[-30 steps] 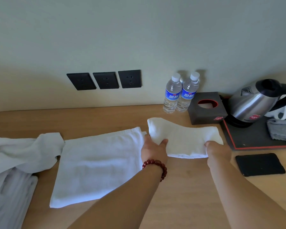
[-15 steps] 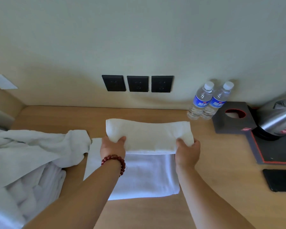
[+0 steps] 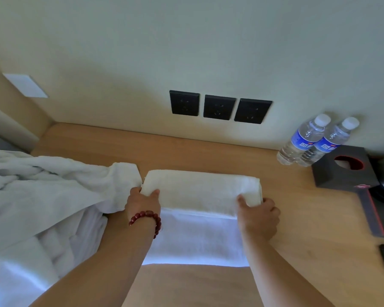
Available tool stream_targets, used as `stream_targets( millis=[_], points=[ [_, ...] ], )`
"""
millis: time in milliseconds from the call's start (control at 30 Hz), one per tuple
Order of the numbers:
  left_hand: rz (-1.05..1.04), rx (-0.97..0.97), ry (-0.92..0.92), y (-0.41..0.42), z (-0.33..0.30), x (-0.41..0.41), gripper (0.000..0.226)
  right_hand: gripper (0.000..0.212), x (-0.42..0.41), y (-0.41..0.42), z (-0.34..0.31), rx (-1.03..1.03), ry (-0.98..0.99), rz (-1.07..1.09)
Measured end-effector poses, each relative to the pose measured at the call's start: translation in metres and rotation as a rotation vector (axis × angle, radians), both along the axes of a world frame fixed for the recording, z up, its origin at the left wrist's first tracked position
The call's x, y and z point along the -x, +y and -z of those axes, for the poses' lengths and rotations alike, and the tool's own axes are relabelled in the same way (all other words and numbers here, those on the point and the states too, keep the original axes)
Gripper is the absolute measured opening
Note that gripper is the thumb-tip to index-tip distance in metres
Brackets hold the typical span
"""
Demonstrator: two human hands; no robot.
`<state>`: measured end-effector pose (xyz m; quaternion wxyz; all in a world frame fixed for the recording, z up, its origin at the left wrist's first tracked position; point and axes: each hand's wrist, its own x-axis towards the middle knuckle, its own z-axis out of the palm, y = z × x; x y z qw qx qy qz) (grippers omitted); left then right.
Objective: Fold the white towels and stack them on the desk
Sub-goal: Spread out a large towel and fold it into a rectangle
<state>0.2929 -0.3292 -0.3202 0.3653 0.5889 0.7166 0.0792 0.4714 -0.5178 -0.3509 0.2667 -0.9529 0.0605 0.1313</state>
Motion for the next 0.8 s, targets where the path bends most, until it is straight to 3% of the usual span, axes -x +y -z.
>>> stream_targets(
  millis=[100,200,367,800],
  points=[
    [0.009,0.118,0.100,0.007,0.009,0.006,0.082,0.104,-0.009,0.000,0.005,-0.082,0.221,0.053],
    [-0.023,0.198,0.086,0.006,0.018,0.011,0.097,0.092,-0.017,-0.003,0.009,-0.220,0.323,0.064],
    [-0.076,0.166,-0.043,-0.002,0.019,0.007,0.093,0.054,-0.030,-0.010,0.011,-0.374,0.374,0.040],
    [0.037,0.259,-0.119,-0.072,0.027,-0.105,0.078,0.058,-0.117,-0.101,0.007,-0.318,0.235,0.144]
  ],
)
